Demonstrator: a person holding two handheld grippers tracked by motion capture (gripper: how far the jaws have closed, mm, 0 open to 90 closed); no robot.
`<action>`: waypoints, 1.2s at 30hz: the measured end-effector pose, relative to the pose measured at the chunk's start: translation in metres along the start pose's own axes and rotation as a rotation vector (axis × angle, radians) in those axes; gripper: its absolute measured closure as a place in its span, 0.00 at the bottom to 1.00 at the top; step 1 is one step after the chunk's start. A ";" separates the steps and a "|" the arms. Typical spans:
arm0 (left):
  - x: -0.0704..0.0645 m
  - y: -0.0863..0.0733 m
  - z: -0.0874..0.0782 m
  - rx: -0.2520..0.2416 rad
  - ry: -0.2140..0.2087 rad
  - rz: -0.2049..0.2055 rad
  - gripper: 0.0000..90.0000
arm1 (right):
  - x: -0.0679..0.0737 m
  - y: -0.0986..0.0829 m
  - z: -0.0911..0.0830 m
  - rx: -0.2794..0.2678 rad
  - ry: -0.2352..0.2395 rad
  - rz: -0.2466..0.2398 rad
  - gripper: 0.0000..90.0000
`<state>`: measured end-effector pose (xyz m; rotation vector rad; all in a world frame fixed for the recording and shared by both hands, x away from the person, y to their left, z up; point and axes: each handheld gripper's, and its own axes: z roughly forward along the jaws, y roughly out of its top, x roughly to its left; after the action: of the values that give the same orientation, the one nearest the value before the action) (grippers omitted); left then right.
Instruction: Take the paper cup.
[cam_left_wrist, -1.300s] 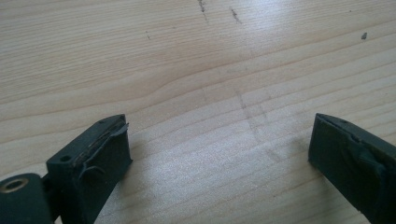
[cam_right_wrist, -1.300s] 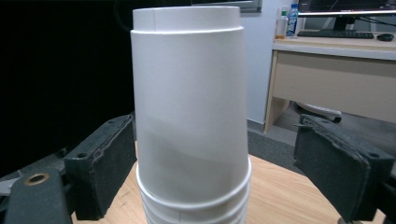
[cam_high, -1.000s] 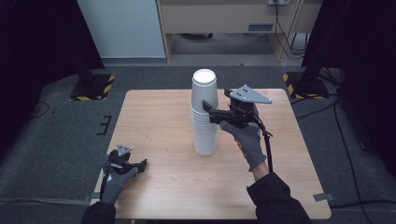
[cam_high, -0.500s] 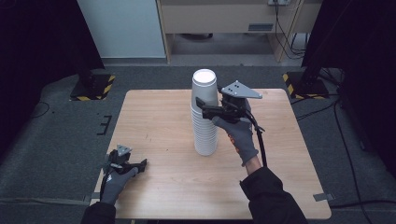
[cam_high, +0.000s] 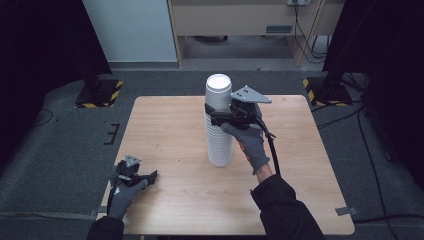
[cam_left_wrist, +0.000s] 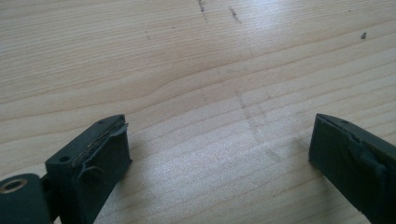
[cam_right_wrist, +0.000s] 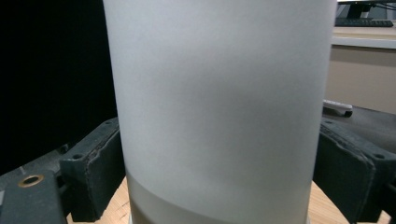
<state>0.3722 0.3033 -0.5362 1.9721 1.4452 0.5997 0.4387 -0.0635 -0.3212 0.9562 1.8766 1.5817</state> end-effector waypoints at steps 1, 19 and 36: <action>0.000 0.000 0.000 0.000 0.000 0.000 0.05 | 0.000 0.000 0.001 -0.001 0.002 0.007 0.13; 0.000 0.000 0.000 0.000 0.000 0.000 0.05 | 0.002 0.018 -0.007 -0.044 0.005 -0.021 0.16; 0.000 0.000 0.000 0.001 -0.001 0.001 0.05 | -0.001 0.034 -0.015 -0.120 0.033 0.002 0.16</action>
<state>0.3722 0.3033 -0.5362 1.9732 1.4444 0.5991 0.4341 -0.0710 -0.2849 0.8850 1.7806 1.6998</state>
